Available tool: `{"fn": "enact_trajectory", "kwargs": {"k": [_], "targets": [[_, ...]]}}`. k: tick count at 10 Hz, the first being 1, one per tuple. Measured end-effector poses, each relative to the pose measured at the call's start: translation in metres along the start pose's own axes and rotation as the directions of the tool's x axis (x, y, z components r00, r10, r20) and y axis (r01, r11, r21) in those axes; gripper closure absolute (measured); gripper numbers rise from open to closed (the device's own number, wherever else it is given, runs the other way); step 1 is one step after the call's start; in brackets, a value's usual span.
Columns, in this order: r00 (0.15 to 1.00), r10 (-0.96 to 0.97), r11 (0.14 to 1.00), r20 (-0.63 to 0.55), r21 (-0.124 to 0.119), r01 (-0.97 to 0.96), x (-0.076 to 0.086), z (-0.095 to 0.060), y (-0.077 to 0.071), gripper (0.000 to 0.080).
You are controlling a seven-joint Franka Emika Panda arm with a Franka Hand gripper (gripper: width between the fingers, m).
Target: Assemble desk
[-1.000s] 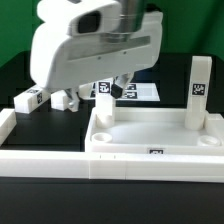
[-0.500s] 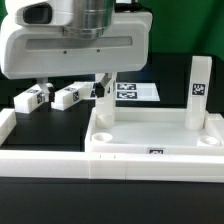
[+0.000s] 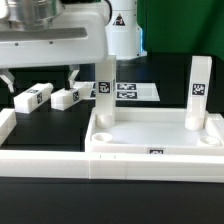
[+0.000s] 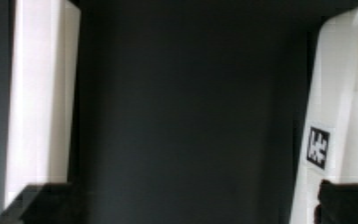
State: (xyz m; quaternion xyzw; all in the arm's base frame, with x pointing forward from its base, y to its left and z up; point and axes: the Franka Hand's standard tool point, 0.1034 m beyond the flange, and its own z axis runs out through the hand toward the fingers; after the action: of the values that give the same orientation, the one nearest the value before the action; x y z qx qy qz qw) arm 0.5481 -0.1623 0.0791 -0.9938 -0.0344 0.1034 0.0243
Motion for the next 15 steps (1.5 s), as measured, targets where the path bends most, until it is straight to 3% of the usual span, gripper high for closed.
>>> {"fn": "enact_trajectory", "kwargs": {"k": [1,5,7,9,13,14,15], "targets": [[1.000,0.011,1.000,0.003,-0.002,-0.011,-0.006,0.007,0.004,0.0151],[1.000,0.017,1.000,0.002,0.001,-0.017,-0.004,0.006,0.002,0.0151],[0.983,0.175,0.984,0.047,0.030,-0.177,-0.027,0.017,0.019,0.0151],[0.954,0.270,0.955,0.131,0.089,-0.283,-0.058,0.033,0.024,0.0151],[0.948,0.287,0.949,0.137,0.095,-0.301,-0.059,0.034,0.023,0.0151],[0.918,0.356,0.918,0.177,0.119,-0.379,-0.070,0.041,0.024,0.0151],[0.896,0.394,0.898,0.202,0.122,-0.423,-0.079,0.047,0.025,0.0151]]}}
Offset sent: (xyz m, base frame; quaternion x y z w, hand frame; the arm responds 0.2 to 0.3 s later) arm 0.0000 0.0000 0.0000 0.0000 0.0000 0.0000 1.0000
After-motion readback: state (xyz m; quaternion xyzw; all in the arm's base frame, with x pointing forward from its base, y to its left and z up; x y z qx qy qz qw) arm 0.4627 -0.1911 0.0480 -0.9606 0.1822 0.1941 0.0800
